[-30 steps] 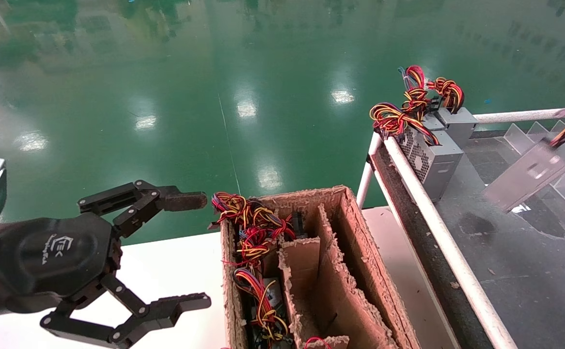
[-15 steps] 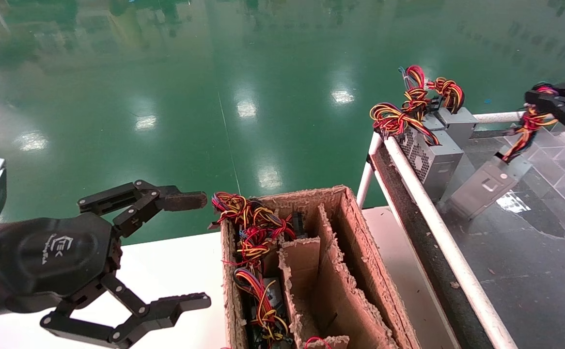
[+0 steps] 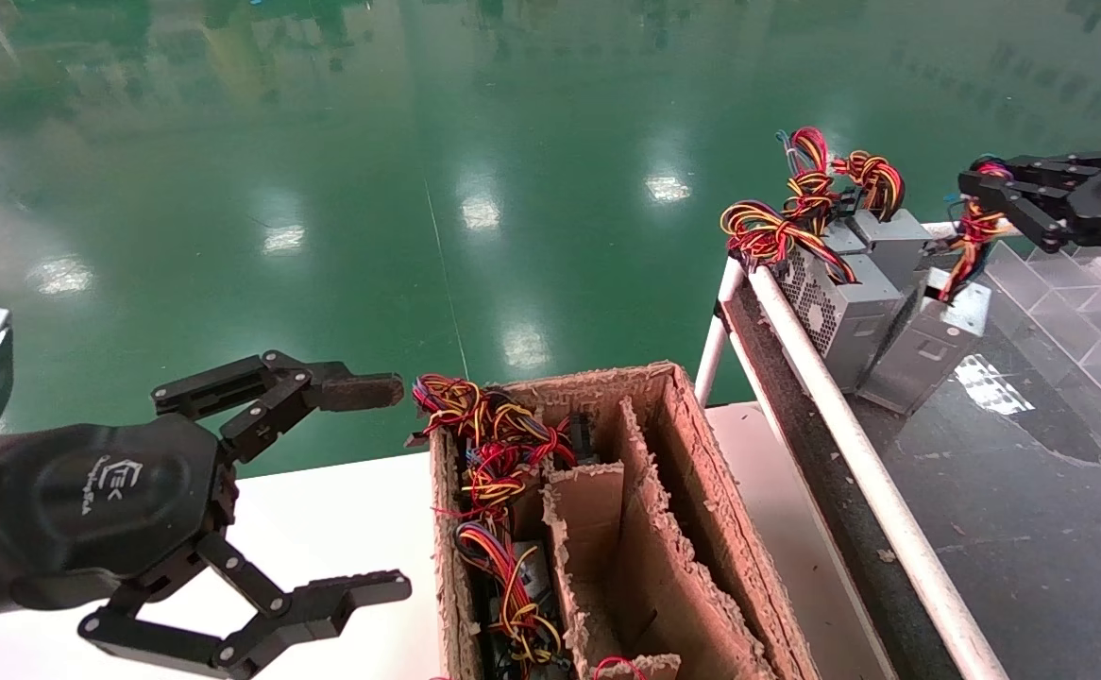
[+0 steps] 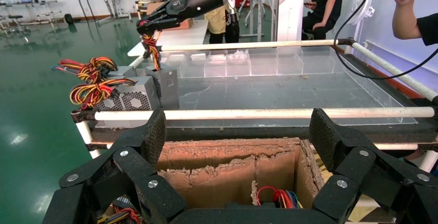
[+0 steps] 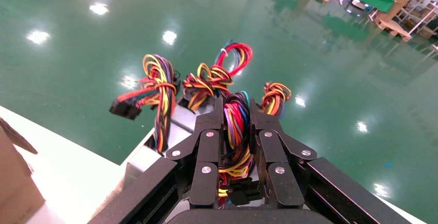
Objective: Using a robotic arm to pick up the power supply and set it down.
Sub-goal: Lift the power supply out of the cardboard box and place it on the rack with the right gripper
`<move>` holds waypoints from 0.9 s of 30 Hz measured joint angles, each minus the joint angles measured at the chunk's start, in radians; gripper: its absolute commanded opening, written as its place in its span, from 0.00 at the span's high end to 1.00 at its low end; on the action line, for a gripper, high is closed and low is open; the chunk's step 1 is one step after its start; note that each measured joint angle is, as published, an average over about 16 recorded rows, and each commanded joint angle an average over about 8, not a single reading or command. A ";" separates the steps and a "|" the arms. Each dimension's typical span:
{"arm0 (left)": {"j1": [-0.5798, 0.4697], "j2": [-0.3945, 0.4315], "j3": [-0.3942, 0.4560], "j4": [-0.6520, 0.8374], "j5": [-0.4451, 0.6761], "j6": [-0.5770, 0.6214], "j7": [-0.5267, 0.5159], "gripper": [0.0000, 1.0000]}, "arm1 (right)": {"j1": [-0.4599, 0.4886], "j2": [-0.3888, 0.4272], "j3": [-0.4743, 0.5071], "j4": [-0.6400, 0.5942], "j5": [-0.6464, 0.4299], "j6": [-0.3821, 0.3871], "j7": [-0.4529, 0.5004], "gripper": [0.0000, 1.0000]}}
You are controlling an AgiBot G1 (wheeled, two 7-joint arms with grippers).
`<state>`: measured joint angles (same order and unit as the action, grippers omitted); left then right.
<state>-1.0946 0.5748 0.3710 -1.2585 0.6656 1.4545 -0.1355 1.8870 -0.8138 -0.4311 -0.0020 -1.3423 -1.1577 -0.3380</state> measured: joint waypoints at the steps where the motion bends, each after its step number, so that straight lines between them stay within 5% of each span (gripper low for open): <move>1: 0.000 0.000 0.000 0.000 0.000 0.000 0.000 0.00 | 0.000 -0.005 -0.001 0.000 -0.001 0.003 0.001 1.00; 27: 0.000 0.000 0.000 0.000 0.000 0.000 0.000 0.00 | 0.016 -0.125 -0.027 0.017 -0.039 0.145 -0.025 1.00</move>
<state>-1.0946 0.5748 0.3711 -1.2585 0.6655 1.4544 -0.1354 1.9035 -0.9387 -0.4579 0.0146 -1.3810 -1.0126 -0.3631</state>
